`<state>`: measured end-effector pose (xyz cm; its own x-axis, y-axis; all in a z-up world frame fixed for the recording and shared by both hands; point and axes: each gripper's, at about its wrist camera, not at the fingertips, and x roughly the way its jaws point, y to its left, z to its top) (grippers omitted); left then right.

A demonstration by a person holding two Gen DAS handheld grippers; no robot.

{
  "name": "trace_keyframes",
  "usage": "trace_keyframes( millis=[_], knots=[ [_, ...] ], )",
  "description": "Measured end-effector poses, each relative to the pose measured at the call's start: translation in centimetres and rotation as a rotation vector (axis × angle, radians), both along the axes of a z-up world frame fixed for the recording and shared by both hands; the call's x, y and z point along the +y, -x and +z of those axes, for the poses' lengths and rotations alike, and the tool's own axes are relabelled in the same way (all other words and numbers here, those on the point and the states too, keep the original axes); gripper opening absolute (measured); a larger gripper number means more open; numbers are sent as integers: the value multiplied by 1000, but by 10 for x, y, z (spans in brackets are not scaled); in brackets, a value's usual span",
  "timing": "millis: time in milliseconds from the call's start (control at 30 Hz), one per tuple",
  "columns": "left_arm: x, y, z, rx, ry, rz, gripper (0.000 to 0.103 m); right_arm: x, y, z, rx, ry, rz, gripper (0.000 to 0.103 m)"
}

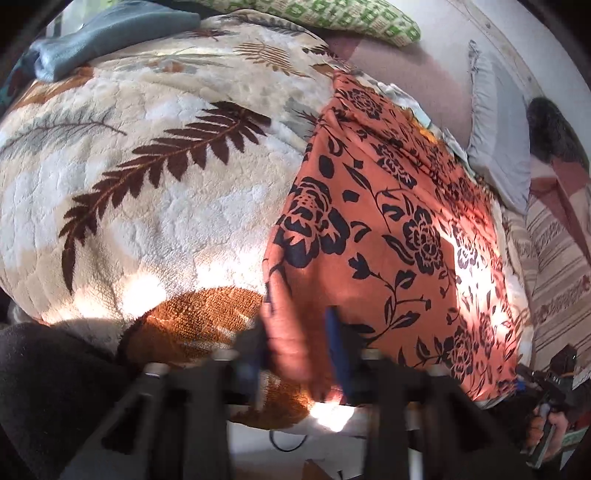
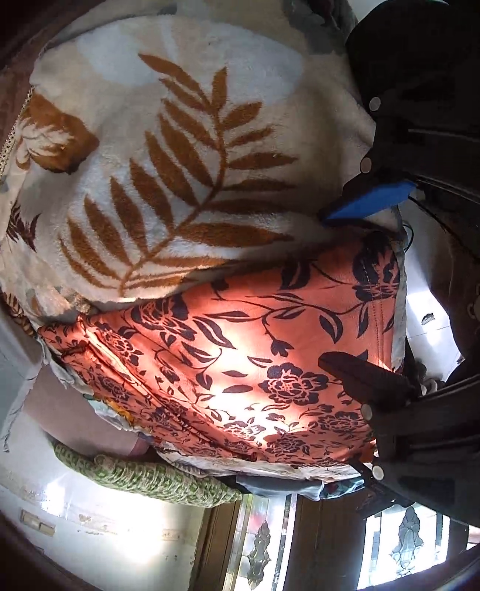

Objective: Fold small clothes
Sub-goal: 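Grasp the shirt hem edge with both grippers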

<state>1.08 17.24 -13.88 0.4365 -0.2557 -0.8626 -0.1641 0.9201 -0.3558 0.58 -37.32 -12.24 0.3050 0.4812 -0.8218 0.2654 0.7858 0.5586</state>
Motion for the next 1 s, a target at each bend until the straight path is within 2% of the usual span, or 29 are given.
trace_keyframes(
  millis=[33, 67, 167, 233, 300, 333, 367, 433, 500, 533, 567, 633, 733, 833, 900, 1000],
  knots=[
    [-1, 0, 1, -5, -5, -3, 8, 4, 0, 0, -3, -8, 23, 54],
    [1, 1, 3, -9, 12, -2, 8, 7, 0, 1, 5, 8, 36, 37],
    [6, 2, 4, -16, 35, 18, 8, 5, 4, -1, 25, 22, 48, 21],
    [10, -2, -6, 22, 58, 30, 9, -2, 6, -4, 28, 0, 31, 20],
    [11, -1, -6, 12, 64, 46, 9, -7, 7, -6, 15, -26, 12, 23],
    [11, -1, -5, 9, 63, 50, 14, -6, 6, -5, 14, -35, 15, 24],
    [10, -2, -5, 10, 60, 51, 27, -4, 5, -5, 12, -41, 31, 27],
    [8, -1, -5, 1, 71, 50, 46, -3, 5, -5, 4, -49, 38, 33],
    [3, -1, -3, 3, 38, 35, 42, -1, 3, -4, -4, -49, 52, 34],
    [-2, -2, -2, 0, -6, 9, 6, 0, 3, -4, -10, -40, 53, 34],
    [-7, -2, 1, -11, -37, -18, 7, 1, 3, -3, -14, -36, 54, 29],
    [-13, 1, 11, -43, -65, -41, 7, 3, 4, -2, -15, -37, 65, 8],
    [-13, 0, 26, -70, -40, -40, 7, 3, 5, 7, -37, -38, 59, 7],
    [-8, -5, 37, -98, -5, -36, 7, 1, 2, 20, -75, -102, 49, 7],
    [-8, -10, 38, -111, -12, -30, 7, 2, -2, 25, -91, -139, 41, 7],
    [-6, -16, 29, -79, -13, -17, 7, 2, -10, 16, -74, -165, 27, 7]
  ],
)
